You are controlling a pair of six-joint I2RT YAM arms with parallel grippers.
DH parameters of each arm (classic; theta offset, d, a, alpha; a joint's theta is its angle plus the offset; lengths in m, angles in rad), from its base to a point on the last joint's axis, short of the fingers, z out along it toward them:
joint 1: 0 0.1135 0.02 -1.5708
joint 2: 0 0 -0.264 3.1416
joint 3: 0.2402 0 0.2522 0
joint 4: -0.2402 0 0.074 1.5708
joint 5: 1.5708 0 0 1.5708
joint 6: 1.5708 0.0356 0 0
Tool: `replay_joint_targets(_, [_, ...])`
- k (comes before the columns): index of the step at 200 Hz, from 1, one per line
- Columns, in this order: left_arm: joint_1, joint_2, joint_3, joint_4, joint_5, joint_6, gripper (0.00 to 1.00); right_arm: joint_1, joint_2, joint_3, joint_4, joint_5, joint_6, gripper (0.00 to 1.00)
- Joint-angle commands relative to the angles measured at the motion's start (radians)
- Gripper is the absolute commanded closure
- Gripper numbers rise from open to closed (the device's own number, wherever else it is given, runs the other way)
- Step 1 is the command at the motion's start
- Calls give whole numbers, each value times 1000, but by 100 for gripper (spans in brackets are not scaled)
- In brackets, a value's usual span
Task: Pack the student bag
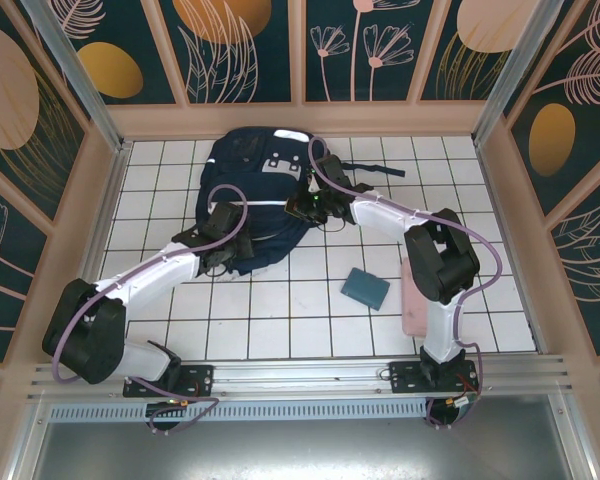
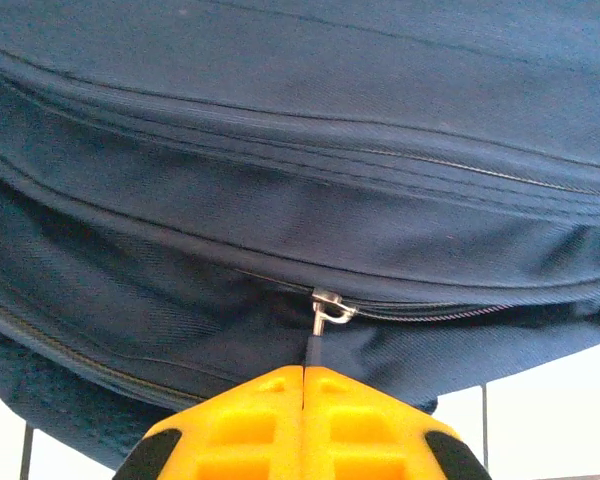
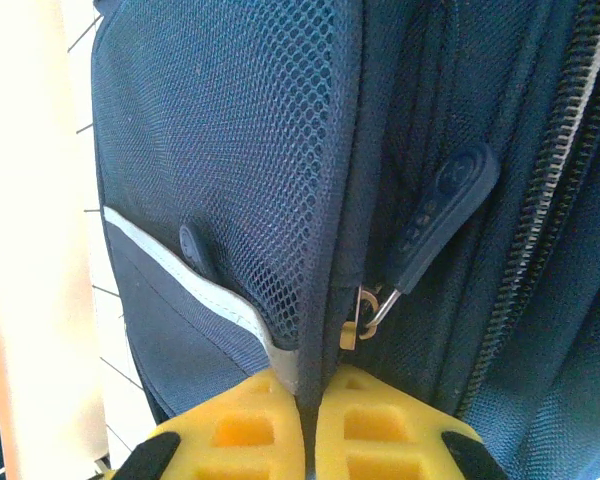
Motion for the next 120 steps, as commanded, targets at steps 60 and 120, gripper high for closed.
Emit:
replay_joint_targets(60, [99, -31, -25, -127, -275, -21, 100, -112, -85, 8, 11, 114, -56, 97])
replay_joint_targets(120, [174, 18, 6, -33, -309, 10, 100, -147, -77, 33, -23, 72, -109, 96])
